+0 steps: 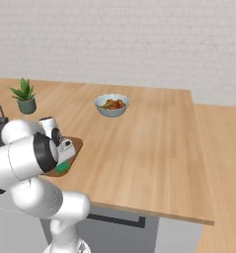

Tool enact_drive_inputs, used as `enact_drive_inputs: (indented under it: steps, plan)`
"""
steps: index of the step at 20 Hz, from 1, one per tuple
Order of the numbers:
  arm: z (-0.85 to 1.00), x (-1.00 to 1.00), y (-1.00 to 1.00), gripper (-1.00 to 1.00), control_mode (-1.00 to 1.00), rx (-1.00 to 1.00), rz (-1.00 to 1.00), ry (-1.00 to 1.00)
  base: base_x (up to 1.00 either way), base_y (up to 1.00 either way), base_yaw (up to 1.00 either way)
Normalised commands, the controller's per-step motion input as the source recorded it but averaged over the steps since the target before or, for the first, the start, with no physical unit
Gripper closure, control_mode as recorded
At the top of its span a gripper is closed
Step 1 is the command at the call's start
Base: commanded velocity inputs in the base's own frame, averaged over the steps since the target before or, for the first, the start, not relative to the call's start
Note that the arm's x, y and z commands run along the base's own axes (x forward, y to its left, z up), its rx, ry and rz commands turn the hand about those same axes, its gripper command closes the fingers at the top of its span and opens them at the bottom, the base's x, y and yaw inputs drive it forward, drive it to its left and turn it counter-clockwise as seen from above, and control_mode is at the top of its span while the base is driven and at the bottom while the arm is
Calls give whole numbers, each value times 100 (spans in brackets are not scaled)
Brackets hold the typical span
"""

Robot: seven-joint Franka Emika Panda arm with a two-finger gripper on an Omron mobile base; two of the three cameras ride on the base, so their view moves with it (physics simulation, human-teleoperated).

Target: Pick up the sponge from the counter and clean the cutting board by briefly scrubbing or pressing down on the cutting board. Once finished, release the sponge.

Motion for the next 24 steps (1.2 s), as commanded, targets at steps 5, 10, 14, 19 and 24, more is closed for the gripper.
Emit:
enact_drive_inputs:
  steps: [5,10,14,19,24]
  plan:
    - [-19,43,29,100,-100,0,40,13,0,0,0]
    - [-54,4,3,100,-100,0,11,1,0,0,0]
    - [-58,16,9,100,-100,0,6,-1,0,0,0]
    - [-40,55,3,100,-100,1,7,-16,0,0,0]
    - [-39,72,0,100,-100,8,8,-31,0,0,0]
